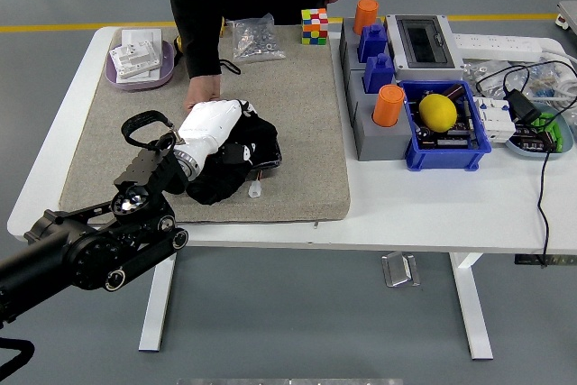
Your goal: Pick the rag up,wipe the panel,place it on the desk
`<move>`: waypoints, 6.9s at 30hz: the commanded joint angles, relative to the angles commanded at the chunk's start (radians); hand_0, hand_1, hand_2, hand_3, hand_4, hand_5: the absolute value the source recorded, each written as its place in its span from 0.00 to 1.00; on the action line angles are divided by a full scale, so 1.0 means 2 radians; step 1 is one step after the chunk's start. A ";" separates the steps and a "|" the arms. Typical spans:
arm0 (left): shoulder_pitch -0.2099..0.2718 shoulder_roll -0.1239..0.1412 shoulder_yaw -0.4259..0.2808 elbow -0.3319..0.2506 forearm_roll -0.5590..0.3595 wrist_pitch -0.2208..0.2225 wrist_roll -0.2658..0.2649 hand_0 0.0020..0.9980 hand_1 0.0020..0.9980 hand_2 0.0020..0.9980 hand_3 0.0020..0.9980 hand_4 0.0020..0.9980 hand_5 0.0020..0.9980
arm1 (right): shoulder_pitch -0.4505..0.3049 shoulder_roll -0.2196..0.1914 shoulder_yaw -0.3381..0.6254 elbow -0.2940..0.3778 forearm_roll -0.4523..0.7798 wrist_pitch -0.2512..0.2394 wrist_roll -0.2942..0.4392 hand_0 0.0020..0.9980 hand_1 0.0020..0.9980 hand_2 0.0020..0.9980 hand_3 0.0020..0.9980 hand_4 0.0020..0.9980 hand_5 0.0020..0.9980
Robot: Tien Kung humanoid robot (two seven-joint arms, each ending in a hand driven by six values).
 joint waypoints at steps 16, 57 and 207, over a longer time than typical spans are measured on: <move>0.022 0.024 -0.030 0.022 0.029 0.007 0.005 0.23 0.28 0.50 0.31 0.13 0.00 | -0.007 0.005 0.018 0.000 -0.014 0.000 -0.003 0.72 0.63 0.68 0.59 0.98 0.55; 0.035 0.060 -0.076 0.036 0.055 0.014 0.006 0.22 0.27 0.49 0.31 0.14 0.00 | -0.009 0.005 0.033 0.000 -0.023 0.002 -0.006 0.72 0.63 0.68 0.59 0.98 0.55; -0.002 0.034 0.001 -0.022 0.043 0.005 0.029 0.23 0.26 0.50 0.33 0.21 0.00 | -0.003 0.000 0.029 0.000 -0.022 0.005 -0.012 0.72 0.63 0.68 0.59 0.98 0.55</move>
